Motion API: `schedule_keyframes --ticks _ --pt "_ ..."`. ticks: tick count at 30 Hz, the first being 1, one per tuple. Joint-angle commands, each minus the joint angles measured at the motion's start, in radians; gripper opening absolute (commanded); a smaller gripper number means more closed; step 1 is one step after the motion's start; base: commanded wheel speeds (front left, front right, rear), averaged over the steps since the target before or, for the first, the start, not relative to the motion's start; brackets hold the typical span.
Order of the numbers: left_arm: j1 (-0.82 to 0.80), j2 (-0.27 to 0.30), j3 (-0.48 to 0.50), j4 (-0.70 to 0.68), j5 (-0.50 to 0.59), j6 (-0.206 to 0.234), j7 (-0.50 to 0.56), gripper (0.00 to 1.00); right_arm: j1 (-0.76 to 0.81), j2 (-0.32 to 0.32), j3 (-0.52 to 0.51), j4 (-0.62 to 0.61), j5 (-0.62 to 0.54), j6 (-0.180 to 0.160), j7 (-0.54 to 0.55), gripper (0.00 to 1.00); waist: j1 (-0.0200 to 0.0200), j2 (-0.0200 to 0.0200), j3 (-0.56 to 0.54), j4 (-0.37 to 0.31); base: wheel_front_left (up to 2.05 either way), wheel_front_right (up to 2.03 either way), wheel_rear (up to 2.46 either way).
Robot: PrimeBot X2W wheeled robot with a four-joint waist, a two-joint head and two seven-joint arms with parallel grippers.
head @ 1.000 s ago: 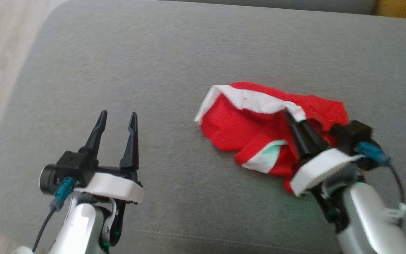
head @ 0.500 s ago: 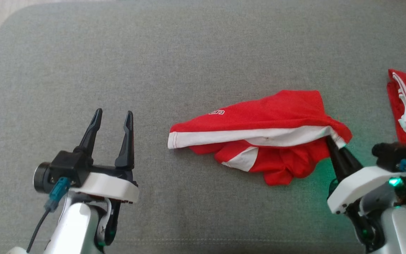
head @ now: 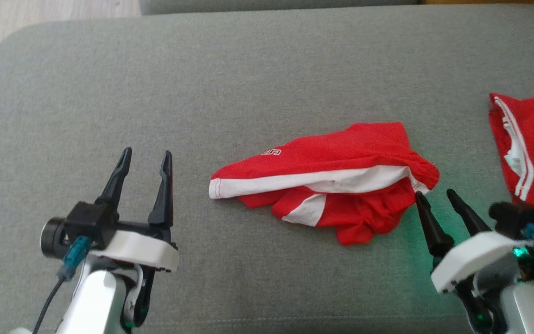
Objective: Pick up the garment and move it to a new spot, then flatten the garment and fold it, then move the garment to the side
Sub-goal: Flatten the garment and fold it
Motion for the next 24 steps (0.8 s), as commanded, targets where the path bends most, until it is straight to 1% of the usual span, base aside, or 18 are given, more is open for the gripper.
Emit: schedule_keyframes --ticks 1,4,5,7,12,16,24 --pt "-0.008 0.024 0.039 -0.028 -0.003 0.005 -0.008 1.00 0.014 -0.017 0.015 -0.068 -0.013 -0.001 -0.019 1.00 0.0000 0.0000 -0.016 -0.011 0.00 0.00 0.00" --pt "0.006 0.032 0.043 -0.029 -0.007 0.009 -0.006 1.00 0.047 -0.021 -0.001 -0.145 -0.037 -0.001 -0.044 1.00 0.0000 0.0000 -0.032 -0.020 0.00 0.00 0.00" --pt "0.006 0.032 0.043 -0.029 -0.007 0.009 -0.006 1.00 0.047 -0.021 -0.001 -0.145 -0.037 -0.001 -0.044 1.00 0.0000 0.0000 -0.032 -0.020 0.00 0.00 0.00" --pt "0.014 0.036 0.047 -0.029 -0.010 0.011 -0.005 1.00 0.061 -0.013 -0.013 -0.192 -0.059 -0.001 -0.057 1.00 0.0000 0.0000 -0.042 -0.024 0.00 0.00 0.00" --pt "0.033 0.041 0.052 -0.034 -0.012 0.027 -0.002 1.00 0.055 0.005 -0.026 -0.284 -0.131 -0.001 -0.131 1.00 0.0000 0.0000 -0.062 -0.029 0.00 0.00 0.00" --pt "0.049 0.043 0.049 -0.044 -0.010 0.038 0.009 1.00 0.056 0.023 -0.024 -0.309 -0.170 -0.001 -0.170 1.00 0.0000 0.0000 -0.074 -0.029 0.00 0.00 0.00" --pt "0.073 0.055 0.040 -0.060 -0.007 0.050 0.030 1.00 0.077 0.046 -0.025 -0.310 -0.187 -0.001 -0.172 1.00 0.0000 0.0000 -0.078 -0.026 0.00 0.00 0.00"
